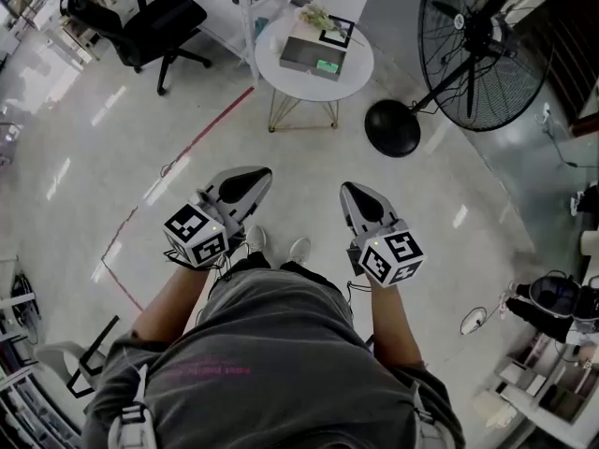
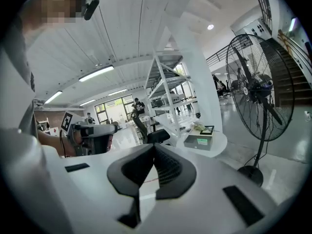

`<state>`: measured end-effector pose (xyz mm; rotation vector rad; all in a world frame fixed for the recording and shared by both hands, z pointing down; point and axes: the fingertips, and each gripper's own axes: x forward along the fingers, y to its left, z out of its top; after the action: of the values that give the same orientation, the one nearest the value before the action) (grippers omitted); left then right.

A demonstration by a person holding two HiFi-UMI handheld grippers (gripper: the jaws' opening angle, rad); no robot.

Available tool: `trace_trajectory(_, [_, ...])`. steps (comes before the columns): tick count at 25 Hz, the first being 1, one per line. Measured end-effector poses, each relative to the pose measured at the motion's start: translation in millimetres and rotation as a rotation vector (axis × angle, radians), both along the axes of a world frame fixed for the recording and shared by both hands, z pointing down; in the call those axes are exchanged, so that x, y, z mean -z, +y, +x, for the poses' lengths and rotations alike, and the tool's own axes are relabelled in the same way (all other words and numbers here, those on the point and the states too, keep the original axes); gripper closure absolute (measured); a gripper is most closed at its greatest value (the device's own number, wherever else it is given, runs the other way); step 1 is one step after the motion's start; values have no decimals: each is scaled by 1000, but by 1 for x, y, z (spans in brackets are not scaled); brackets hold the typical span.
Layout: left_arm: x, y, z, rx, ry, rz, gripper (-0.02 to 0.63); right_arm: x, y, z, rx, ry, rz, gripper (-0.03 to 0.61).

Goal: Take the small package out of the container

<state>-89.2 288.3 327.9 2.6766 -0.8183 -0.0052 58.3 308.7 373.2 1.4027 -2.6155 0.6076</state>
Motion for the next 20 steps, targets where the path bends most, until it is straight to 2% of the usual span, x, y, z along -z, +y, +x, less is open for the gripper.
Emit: trace_trajectory(20, [-1, 10, 56, 40, 0, -1, 598, 2, 2, 67, -4, -29, 20, 557])
